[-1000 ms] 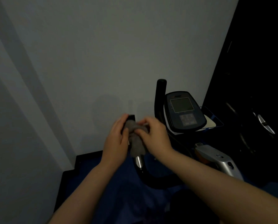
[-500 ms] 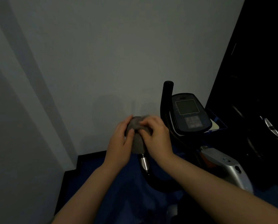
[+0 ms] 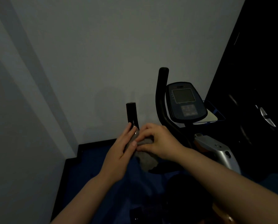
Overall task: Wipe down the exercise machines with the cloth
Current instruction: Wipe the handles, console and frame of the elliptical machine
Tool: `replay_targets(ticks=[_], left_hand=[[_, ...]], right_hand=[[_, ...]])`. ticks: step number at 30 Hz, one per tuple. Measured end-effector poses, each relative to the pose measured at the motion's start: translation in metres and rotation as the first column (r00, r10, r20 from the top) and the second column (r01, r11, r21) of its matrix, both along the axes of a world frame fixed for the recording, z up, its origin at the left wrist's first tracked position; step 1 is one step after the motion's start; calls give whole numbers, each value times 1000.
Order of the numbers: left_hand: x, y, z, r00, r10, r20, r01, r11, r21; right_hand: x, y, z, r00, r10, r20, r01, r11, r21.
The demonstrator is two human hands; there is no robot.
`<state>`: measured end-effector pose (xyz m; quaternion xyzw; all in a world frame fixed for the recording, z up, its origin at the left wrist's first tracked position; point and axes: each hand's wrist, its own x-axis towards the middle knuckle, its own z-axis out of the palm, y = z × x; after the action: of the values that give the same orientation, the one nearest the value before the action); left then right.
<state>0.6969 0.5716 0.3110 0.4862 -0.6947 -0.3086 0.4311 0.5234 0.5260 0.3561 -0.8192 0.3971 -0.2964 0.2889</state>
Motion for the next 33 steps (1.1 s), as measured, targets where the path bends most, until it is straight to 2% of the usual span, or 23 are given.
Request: replay_targets(ticks=[3, 5, 9, 14, 19, 21, 23, 25, 27, 29, 30, 33], left_hand=[[-8, 20, -7, 1000, 8, -22, -8, 1000, 6], [-13, 30, -8, 998, 54, -40, -54, 998, 15], [-24, 47, -8, 991, 126, -53, -124, 991, 47], [-46, 64, -11, 976, 198, -92, -194, 980, 46], [-67, 76, -2, 956, 259, -134, -252, 965, 71], [-75, 82, 1, 938, 295, -184, -287, 955, 68], [-81, 90, 0, 912, 347, -218, -345, 937, 51], [-85, 99, -1, 876, 413, -249, -417, 908, 38], [-90, 107, -1, 829, 475, -296, -483, 874, 48], [-98, 113, 0, 805, 511, -303, -513, 855, 80], [-104, 116, 1, 811, 511, -285, -506, 857, 96], [-122, 125, 0, 865, 453, -216, -439, 891, 114]], right_hand=[[-20, 16, 1, 961, 219, -170, -208, 975, 81], [-42, 17, 8, 911, 300, -284, -271, 953, 137], [-79, 12, 22, 841, 244, -483, -189, 969, 160], [-53, 35, 8, 896, 174, -408, -156, 985, 76], [-87, 34, 31, 782, 160, -603, -178, 984, 30], [-99, 40, 37, 840, 97, -534, -133, 991, -29], [-109, 48, 40, 938, -41, -345, 10, 996, -92], [-113, 57, 41, 977, -150, -153, 142, 988, -62], [-108, 69, 36, 975, -164, -152, 168, 986, 13], [-95, 86, 19, 954, -122, -273, 146, 987, 72], [-89, 95, 8, 948, -118, -295, 147, 986, 77], [-85, 121, -17, 954, -216, -206, 220, 975, -4]])
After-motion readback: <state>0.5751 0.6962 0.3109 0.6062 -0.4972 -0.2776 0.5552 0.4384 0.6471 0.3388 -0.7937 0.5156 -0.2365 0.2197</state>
